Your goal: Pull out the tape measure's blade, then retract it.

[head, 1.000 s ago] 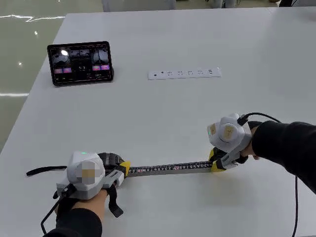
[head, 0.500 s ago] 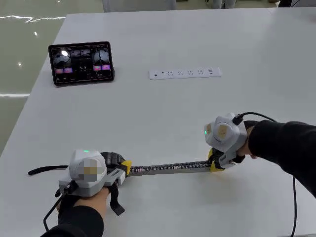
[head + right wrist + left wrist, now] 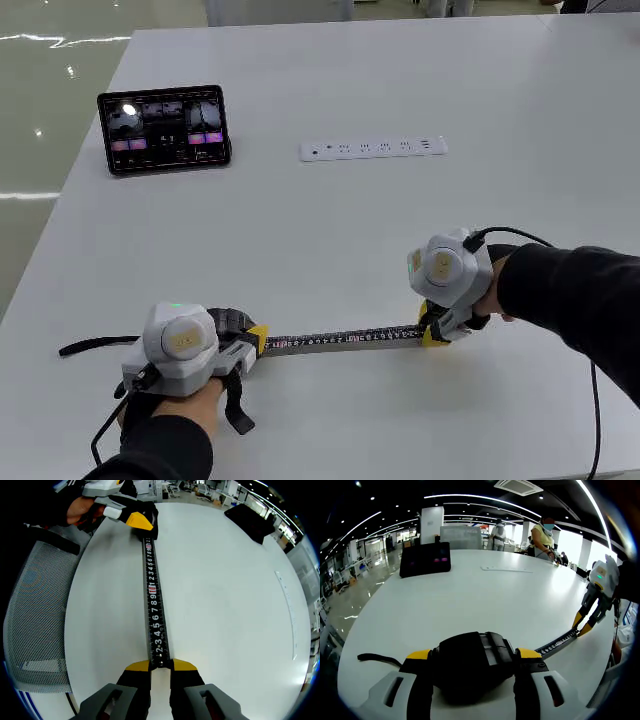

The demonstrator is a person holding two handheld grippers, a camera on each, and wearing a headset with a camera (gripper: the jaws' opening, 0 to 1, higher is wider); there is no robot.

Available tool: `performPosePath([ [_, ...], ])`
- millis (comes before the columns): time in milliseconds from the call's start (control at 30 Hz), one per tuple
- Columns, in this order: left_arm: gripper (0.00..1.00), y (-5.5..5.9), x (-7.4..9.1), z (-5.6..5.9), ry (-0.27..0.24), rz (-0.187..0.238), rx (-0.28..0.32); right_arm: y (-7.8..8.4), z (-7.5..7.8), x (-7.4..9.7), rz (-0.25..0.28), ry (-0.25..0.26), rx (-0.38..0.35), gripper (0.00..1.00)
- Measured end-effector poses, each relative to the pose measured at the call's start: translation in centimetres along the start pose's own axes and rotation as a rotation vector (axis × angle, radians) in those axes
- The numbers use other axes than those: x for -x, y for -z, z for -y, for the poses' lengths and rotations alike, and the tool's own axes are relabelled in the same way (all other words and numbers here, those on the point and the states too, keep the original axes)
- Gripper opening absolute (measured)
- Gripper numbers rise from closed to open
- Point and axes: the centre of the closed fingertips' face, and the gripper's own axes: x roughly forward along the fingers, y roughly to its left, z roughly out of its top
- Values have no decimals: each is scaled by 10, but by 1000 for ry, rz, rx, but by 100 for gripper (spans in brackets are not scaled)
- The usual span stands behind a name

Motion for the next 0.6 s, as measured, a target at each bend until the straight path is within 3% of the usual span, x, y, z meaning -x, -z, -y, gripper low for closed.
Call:
performPosePath([
  [600, 61, 0, 1, 1, 5, -2, 0, -7, -2, -2, 3, 2, -20, 10],
])
